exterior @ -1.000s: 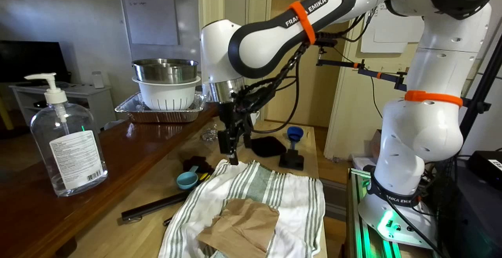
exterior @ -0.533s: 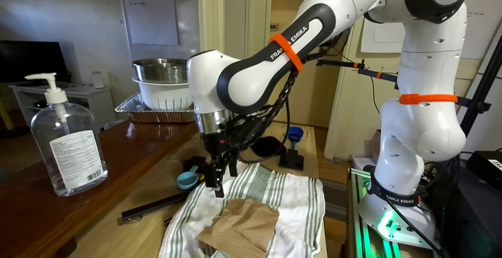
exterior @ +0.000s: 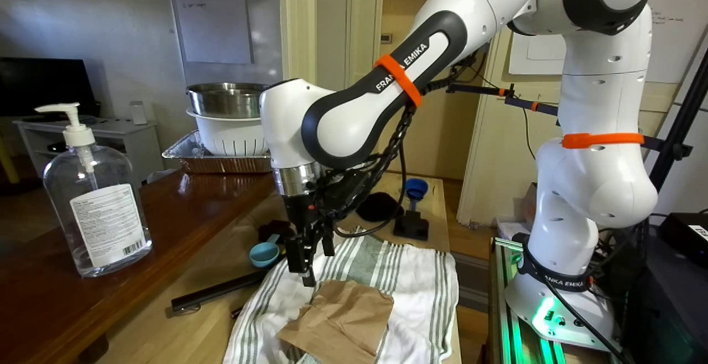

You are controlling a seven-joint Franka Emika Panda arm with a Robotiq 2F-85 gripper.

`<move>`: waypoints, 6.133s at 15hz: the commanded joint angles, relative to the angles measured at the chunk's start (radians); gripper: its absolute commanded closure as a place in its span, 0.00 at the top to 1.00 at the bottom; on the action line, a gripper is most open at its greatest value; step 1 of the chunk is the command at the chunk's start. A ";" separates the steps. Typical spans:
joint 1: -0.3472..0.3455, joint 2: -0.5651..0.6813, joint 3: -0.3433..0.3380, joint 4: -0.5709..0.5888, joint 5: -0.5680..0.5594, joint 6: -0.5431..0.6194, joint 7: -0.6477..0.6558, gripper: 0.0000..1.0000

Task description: Using the brown paper, wipe the space near the soap bottle

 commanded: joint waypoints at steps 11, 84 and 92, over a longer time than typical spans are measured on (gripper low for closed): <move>0.041 0.189 -0.012 0.039 0.006 0.179 -0.006 1.00; -0.065 0.157 -0.058 0.374 -0.113 0.510 -0.399 0.01; -0.038 0.391 -0.061 0.606 -0.100 0.330 -0.350 0.01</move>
